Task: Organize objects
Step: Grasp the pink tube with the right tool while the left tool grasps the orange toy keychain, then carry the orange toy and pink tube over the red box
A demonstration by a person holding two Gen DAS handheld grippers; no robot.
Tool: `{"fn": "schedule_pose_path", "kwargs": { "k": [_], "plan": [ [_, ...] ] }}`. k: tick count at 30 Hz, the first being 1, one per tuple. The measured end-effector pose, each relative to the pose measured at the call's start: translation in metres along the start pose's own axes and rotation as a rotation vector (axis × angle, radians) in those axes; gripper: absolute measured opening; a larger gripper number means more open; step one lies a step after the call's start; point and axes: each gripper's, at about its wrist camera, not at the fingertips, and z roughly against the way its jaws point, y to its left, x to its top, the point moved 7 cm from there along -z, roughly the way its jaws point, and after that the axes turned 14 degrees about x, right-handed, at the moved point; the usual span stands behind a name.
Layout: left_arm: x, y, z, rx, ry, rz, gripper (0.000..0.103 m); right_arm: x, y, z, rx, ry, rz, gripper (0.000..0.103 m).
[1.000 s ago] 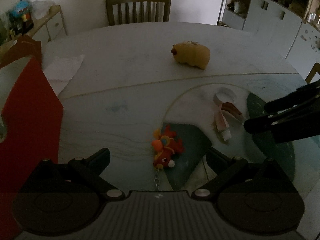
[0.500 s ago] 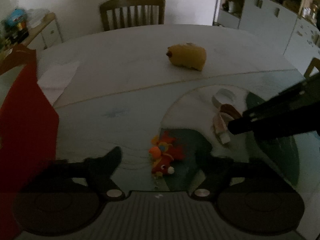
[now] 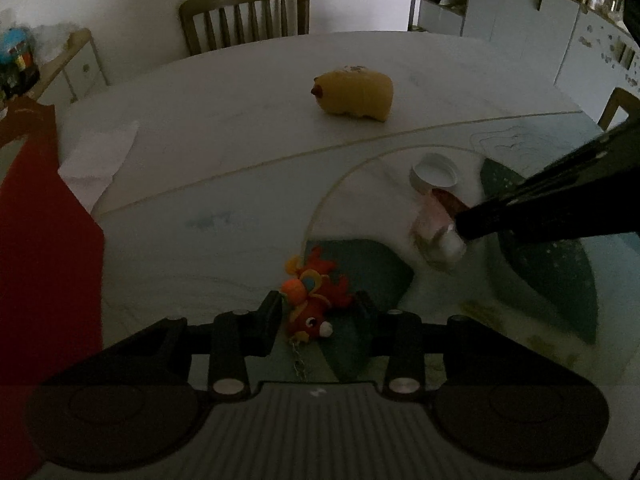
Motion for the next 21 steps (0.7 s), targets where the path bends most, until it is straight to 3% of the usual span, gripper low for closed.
{"fn": "schedule_pose_path", "kwargs": {
  "k": [21],
  "plan": [
    [-0.019,0.023,0.06,-0.11,-0.017,0.111,0.037,-0.042,0.038,0.066,0.055,-0.063,-0.078,0.001]
  ]
}}
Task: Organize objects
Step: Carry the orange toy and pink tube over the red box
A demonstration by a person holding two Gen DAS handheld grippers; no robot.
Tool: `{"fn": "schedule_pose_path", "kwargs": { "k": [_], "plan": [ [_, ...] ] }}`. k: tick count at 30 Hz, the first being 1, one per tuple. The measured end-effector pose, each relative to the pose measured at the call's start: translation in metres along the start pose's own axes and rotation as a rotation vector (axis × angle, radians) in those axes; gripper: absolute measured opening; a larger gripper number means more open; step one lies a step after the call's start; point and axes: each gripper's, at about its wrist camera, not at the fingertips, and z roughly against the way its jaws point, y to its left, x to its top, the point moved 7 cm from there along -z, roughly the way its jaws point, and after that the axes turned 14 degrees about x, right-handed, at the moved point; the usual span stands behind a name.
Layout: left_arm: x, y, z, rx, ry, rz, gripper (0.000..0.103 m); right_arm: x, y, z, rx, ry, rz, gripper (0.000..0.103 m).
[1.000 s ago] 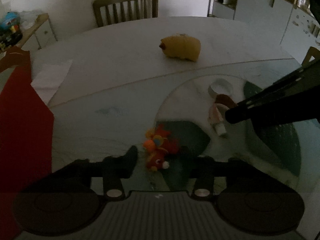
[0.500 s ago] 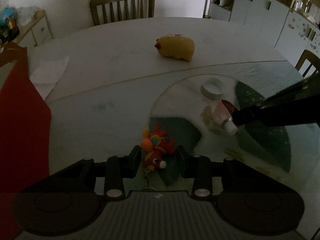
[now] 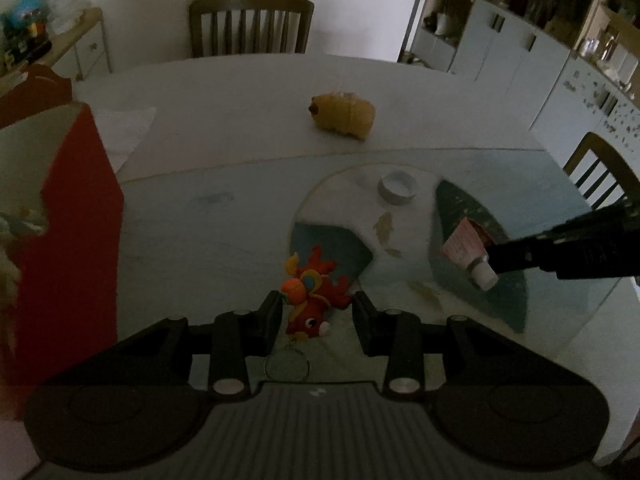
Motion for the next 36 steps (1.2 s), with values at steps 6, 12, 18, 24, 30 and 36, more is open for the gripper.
{"fn": "schedule_pose_path", "kwargs": {
  "k": [6,12,18,24,30,36],
  "plan": [
    [0.003,0.011,0.037,-0.004,-0.052,0.006,0.037,-0.008,0.019,0.016,-0.01,-0.015,-0.011,0.001],
    [0.003,0.033,0.066,-0.006,-0.09,0.003,0.037,-0.012,0.048,0.023,-0.01,-0.024,-0.015,0.001],
    [0.003,0.065,0.088,-0.006,-0.102,0.034,0.037,-0.006,0.084,0.025,0.016,-0.051,0.017,0.001],
    [0.0,0.106,0.103,0.006,-0.11,0.071,0.037,0.004,0.124,0.018,0.036,-0.07,0.059,0.001],
    [-0.007,0.151,0.113,0.041,-0.117,0.105,0.037,0.013,0.163,0.002,0.062,-0.073,0.091,0.001],
    [-0.016,0.195,0.118,0.06,-0.115,0.142,0.037,0.02,0.2,-0.019,0.087,-0.066,0.128,0.001]
  ]
}}
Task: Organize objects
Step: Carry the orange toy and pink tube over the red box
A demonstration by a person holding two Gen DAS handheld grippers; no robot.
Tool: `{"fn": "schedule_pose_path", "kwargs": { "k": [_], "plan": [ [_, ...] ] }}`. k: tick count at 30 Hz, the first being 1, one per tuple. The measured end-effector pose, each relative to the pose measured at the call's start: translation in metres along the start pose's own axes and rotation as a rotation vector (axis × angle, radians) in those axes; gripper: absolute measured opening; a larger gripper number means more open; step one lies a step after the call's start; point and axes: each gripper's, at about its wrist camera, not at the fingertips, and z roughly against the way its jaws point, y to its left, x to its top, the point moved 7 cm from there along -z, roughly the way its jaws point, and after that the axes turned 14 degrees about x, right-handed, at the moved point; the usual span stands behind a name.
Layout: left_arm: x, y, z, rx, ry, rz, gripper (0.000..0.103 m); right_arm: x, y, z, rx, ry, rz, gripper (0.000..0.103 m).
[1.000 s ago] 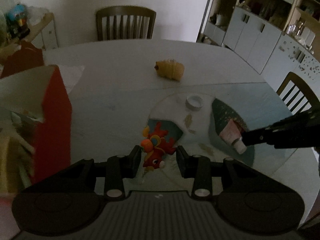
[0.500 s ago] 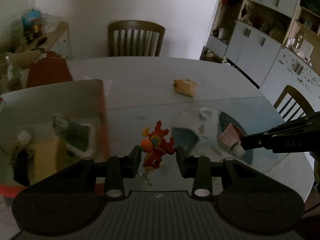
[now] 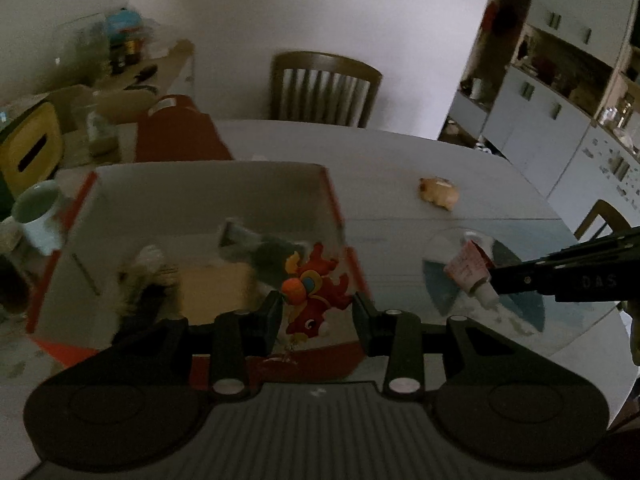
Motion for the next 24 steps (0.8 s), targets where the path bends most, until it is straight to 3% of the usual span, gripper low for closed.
{"fn": "schedule_pose_path", "kwargs": {
  "k": [9,17,21,24],
  "plan": [
    [0.006,0.063,0.004,0.03,-0.005,0.049,0.037,0.01,0.035,-0.04,0.001,0.028,0.036,0.001],
    [0.047,0.092,0.016,0.049,-0.084,0.024,0.037,0.026,0.053,-0.067,-0.016,0.043,0.075,0.001],
    [0.06,0.096,0.003,0.054,-0.087,0.009,0.037,0.032,0.055,-0.082,-0.039,0.062,0.092,0.001],
    [0.056,0.098,-0.02,0.058,-0.046,-0.005,0.037,0.035,0.055,-0.096,-0.064,0.083,0.103,0.001]
  ]
}}
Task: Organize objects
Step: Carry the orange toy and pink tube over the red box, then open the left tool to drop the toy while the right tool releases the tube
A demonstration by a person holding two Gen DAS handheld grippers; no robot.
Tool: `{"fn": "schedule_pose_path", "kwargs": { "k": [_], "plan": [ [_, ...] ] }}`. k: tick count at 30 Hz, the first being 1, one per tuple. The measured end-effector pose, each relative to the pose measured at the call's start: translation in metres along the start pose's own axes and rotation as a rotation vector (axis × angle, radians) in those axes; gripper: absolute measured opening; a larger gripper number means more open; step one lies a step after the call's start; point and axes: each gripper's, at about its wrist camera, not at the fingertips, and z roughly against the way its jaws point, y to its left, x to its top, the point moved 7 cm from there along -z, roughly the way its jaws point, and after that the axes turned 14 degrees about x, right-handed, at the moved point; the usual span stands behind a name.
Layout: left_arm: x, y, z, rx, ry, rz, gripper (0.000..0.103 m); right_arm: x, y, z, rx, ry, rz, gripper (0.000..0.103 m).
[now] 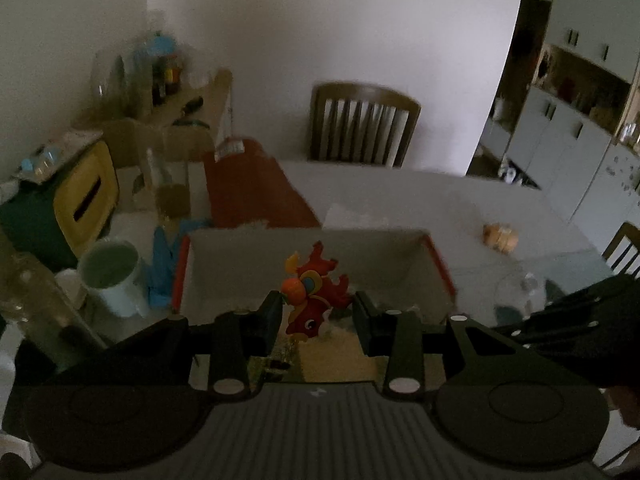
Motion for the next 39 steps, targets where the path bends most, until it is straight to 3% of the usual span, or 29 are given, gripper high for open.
{"fn": "schedule_pose_path", "kwargs": {
  "k": [10,17,29,31,33,35,39],
  "plan": [
    [-0.044,-0.008,-0.068,0.029,0.136,-0.114,0.037,-0.005,0.001,-0.045,-0.07,0.101,0.073,0.001],
    [-0.059,-0.012,-0.087,0.048,0.165,-0.193,0.037,-0.011,0.002,-0.065,-0.108,0.155,0.138,0.001],
    [-0.074,-0.013,-0.102,0.057,0.224,-0.231,0.038,-0.011,0.003,-0.072,-0.096,0.165,0.137,0.014],
    [-0.075,-0.011,-0.103,0.06,0.232,-0.224,0.041,-0.011,0.002,-0.07,-0.086,0.16,0.127,0.018],
    [-0.076,-0.008,-0.104,0.064,0.235,-0.215,0.058,-0.01,0.002,-0.067,-0.07,0.15,0.115,0.022],
    [-0.076,-0.006,-0.103,0.073,0.228,-0.205,0.067,-0.011,0.005,-0.064,-0.054,0.138,0.105,0.028],
    [-0.078,-0.003,-0.103,0.072,0.24,-0.175,0.067,-0.012,0.005,-0.056,-0.018,0.115,0.088,0.038]
  ]
}}
